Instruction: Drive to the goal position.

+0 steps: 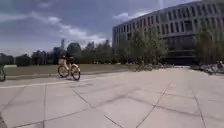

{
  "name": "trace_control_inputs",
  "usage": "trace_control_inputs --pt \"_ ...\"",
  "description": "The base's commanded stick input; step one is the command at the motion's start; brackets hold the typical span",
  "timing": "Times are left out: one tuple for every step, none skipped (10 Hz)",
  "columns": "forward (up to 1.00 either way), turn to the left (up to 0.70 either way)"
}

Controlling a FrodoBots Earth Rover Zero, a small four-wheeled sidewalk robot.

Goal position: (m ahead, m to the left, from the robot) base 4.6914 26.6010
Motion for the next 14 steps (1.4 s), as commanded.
trace_control_inputs --pt "0.0 0.7" --pt "0.0 0.7" --pt "0.0 0.7" --pt "0.0 0.7" --pt "0.0 0.7" --pt "0.0 0.7" --pt "0.0 0.7" --pt "0.0 0.7" --pt "0.0 0.7" --pt "0.0 0.7" --pt "0.0 0.7" --pt "0.0 0.7" --pt "0.0 0.7" --pt "0.0 0.7"
